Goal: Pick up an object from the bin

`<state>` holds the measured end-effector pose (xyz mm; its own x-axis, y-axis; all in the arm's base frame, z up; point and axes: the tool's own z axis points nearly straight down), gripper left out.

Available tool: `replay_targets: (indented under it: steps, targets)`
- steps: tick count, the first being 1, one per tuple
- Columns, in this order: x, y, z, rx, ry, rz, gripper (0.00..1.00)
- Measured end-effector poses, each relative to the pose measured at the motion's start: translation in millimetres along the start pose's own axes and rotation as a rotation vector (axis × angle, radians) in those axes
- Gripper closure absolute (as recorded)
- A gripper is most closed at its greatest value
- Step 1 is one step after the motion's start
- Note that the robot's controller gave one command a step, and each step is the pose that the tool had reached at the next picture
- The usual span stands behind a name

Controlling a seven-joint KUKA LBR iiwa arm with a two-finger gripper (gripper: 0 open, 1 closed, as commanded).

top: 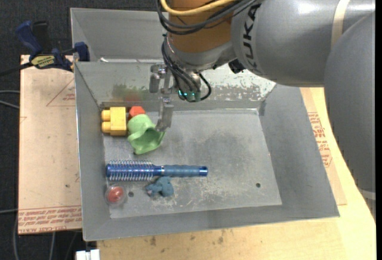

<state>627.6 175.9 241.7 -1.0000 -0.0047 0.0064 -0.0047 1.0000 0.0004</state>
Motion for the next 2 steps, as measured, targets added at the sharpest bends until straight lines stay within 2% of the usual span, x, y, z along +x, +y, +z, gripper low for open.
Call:
replay_targets:
  steps: [1,2]
  targets:
    - [37.2,47,91,0.0,0.001,0.145,0.0]
    - [83.4,-1,116,0.001,-0.005,-0.074,0.0]
